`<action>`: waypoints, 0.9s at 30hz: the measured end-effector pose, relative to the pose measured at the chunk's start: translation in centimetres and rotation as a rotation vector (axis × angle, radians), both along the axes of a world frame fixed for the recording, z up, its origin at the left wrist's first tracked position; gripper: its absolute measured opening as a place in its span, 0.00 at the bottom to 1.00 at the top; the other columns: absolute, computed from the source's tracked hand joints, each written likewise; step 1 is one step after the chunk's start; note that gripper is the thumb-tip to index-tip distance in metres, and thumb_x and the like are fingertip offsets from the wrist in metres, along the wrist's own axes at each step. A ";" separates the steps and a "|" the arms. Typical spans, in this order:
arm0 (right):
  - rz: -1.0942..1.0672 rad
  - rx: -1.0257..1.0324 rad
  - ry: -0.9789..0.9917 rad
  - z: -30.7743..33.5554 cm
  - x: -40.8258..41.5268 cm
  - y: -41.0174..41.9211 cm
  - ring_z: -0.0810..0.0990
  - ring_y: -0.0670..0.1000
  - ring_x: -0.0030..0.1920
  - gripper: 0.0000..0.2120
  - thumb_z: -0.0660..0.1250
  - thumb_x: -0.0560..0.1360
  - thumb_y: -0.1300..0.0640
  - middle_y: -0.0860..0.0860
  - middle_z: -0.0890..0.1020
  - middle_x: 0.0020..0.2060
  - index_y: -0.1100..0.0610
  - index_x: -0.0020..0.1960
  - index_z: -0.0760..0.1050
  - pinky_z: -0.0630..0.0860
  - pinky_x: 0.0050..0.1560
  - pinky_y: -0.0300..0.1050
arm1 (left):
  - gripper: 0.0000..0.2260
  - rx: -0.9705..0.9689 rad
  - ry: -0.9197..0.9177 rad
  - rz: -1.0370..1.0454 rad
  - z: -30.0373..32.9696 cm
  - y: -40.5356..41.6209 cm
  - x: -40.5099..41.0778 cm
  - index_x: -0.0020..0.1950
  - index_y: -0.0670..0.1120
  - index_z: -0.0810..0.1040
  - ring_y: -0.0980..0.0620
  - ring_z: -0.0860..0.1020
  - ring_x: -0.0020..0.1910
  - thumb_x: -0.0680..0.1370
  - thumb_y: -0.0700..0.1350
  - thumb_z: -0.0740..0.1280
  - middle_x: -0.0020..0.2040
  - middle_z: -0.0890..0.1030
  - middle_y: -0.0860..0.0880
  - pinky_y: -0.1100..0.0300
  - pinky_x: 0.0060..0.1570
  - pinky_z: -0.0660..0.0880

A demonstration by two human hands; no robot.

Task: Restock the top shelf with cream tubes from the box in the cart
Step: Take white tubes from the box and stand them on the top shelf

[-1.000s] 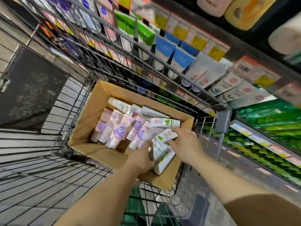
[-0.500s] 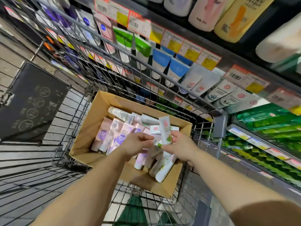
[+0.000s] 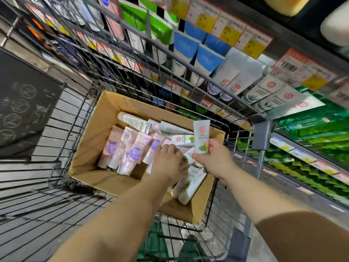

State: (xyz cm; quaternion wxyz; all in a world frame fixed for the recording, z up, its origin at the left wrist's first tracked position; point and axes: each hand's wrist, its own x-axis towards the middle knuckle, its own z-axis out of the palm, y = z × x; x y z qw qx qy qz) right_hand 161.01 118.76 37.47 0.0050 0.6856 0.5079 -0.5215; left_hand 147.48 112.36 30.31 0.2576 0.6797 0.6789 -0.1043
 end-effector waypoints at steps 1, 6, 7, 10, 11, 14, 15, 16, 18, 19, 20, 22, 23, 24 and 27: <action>0.008 0.001 -0.003 -0.1 -0.1 -0.1 0.81 0.52 0.51 0.18 0.76 0.68 0.54 0.48 0.81 0.50 0.45 0.52 0.70 0.79 0.53 0.57 | 0.26 -0.011 0.028 -0.025 -0.4 0.2 0.3 0.66 0.50 0.72 0.42 0.66 0.64 0.73 0.63 0.62 0.64 0.70 0.45 0.46 0.68 0.59; 0.033 -0.003 -0.001 0.3 -0.2 -0.4 0.81 0.53 0.51 0.20 0.77 0.67 0.55 0.49 0.82 0.51 0.46 0.53 0.71 0.79 0.54 0.57 | 0.27 -0.085 0.041 -0.032 -0.4 0.9 0.4 0.70 0.49 0.70 0.43 0.64 0.66 0.73 0.57 0.69 0.65 0.69 0.46 0.46 0.71 0.57; 0.027 -0.002 0.002 0.5 -0.1 -0.4 0.81 0.53 0.51 0.19 0.77 0.67 0.55 0.49 0.82 0.51 0.45 0.53 0.71 0.79 0.54 0.57 | 0.26 -0.089 0.029 -0.020 -0.4 0.9 0.2 0.70 0.49 0.70 0.43 0.65 0.66 0.74 0.55 0.68 0.65 0.69 0.46 0.46 0.71 0.57; 0.018 0.002 0.006 1.3 0.0 -0.5 0.81 0.52 0.52 0.19 0.76 0.68 0.57 0.49 0.82 0.52 0.46 0.54 0.72 0.79 0.55 0.57 | 0.22 -0.085 -0.051 0.020 0.4 0.5 -0.2 0.69 0.48 0.71 0.45 0.65 0.65 0.77 0.53 0.61 0.65 0.69 0.48 0.48 0.71 0.57; 0.026 0.009 0.000 1.6 -0.1 -0.5 0.81 0.51 0.52 0.20 0.76 0.69 0.57 0.48 0.82 0.52 0.48 0.56 0.72 0.79 0.55 0.56 | 0.22 -0.089 -0.083 0.035 0.6 0.4 -0.3 0.69 0.48 0.72 0.45 0.65 0.65 0.77 0.55 0.59 0.65 0.70 0.48 0.49 0.70 0.58; 0.049 0.025 -0.009 2.7 -0.1 -0.7 0.81 0.51 0.52 0.21 0.75 0.70 0.56 0.49 0.81 0.53 0.51 0.59 0.72 0.79 0.55 0.53 | 0.22 -0.171 -0.104 0.081 1.2 -0.2 -1.4 0.63 0.48 0.76 0.45 0.66 0.65 0.75 0.58 0.57 0.63 0.72 0.48 0.49 0.69 0.58; 0.047 0.025 -0.006 2.9 -0.1 -0.9 0.81 0.51 0.52 0.20 0.75 0.70 0.56 0.49 0.81 0.53 0.52 0.59 0.73 0.79 0.54 0.52 | 0.22 -0.189 -0.096 0.084 1.3 -0.5 -1.9 0.58 0.49 0.79 0.45 0.68 0.64 0.73 0.59 0.56 0.59 0.74 0.47 0.47 0.70 0.58; 0.043 0.021 -0.007 3.3 -0.1 -1.2 0.80 0.51 0.52 0.20 0.75 0.70 0.56 0.49 0.81 0.53 0.52 0.59 0.73 0.79 0.54 0.50 | 0.21 -0.221 -0.092 0.098 1.5 -0.9 -2.6 0.49 0.49 0.80 0.45 0.71 0.61 0.71 0.60 0.54 0.52 0.76 0.47 0.47 0.70 0.59; 0.039 0.015 -0.010 3.9 -0.3 -1.9 0.80 0.51 0.53 0.20 0.75 0.70 0.55 0.49 0.81 0.53 0.51 0.59 0.73 0.78 0.55 0.50 | 0.19 -0.278 -0.149 0.183 2.6 -1.8 -3.8 0.34 0.47 0.75 0.47 0.77 0.49 0.71 0.60 0.54 0.37 0.75 0.49 0.51 0.61 0.70; 0.034 0.012 -0.007 4.3 -0.4 -2.2 0.80 0.51 0.53 0.20 0.76 0.70 0.55 0.49 0.81 0.54 0.50 0.58 0.73 0.78 0.56 0.52 | 0.18 -0.302 -0.204 0.248 3.7 -2.3 -4.5 0.33 0.47 0.75 0.48 0.77 0.43 0.73 0.59 0.58 0.34 0.75 0.49 0.56 0.51 0.74; 0.030 0.007 -0.002 4.8 -0.5 -2.5 0.80 0.51 0.53 0.20 0.76 0.69 0.54 0.50 0.81 0.55 0.50 0.58 0.72 0.78 0.57 0.53 | 0.16 -0.339 -0.272 0.321 4.8 -2.9 -5.0 0.34 0.46 0.76 0.50 0.77 0.40 0.74 0.56 0.64 0.35 0.77 0.49 0.58 0.42 0.74; 0.043 0.007 0.006 6.2 -0.7 -3.0 0.80 0.51 0.54 0.22 0.76 0.69 0.53 0.49 0.81 0.55 0.51 0.60 0.72 0.77 0.56 0.50 | 0.10 -0.410 -0.409 0.446 7.1 -3.7 -5.8 0.37 0.44 0.77 0.50 0.74 0.36 0.73 0.48 0.70 0.36 0.78 0.46 0.60 0.35 0.72; 0.053 0.011 0.012 7.2 -0.9 -3.1 0.79 0.51 0.54 0.23 0.75 0.70 0.53 0.49 0.80 0.55 0.52 0.62 0.72 0.77 0.55 0.47 | 0.07 -0.416 -0.471 0.514 8.2 -3.9 -6.0 0.39 0.42 0.77 0.50 0.74 0.35 0.72 0.45 0.71 0.37 0.77 0.46 0.59 0.33 0.73; 0.056 0.017 0.020 8.2 -0.9 -3.2 0.79 0.50 0.54 0.24 0.75 0.70 0.52 0.48 0.80 0.56 0.52 0.62 0.72 0.77 0.53 0.46 | 0.06 -0.408 -0.520 0.587 9.4 -3.9 -6.1 0.40 0.42 0.77 0.49 0.75 0.36 0.72 0.42 0.72 0.38 0.77 0.46 0.58 0.33 0.76; 0.041 0.071 0.031 11.7 -0.6 -3.1 0.79 0.49 0.52 0.25 0.76 0.70 0.52 0.49 0.80 0.57 0.54 0.64 0.72 0.76 0.52 0.44 | 0.08 -0.320 -0.620 0.717 13.3 -3.2 -5.7 0.47 0.42 0.77 0.50 0.77 0.33 0.72 0.39 0.73 0.39 0.77 0.46 0.55 0.31 0.81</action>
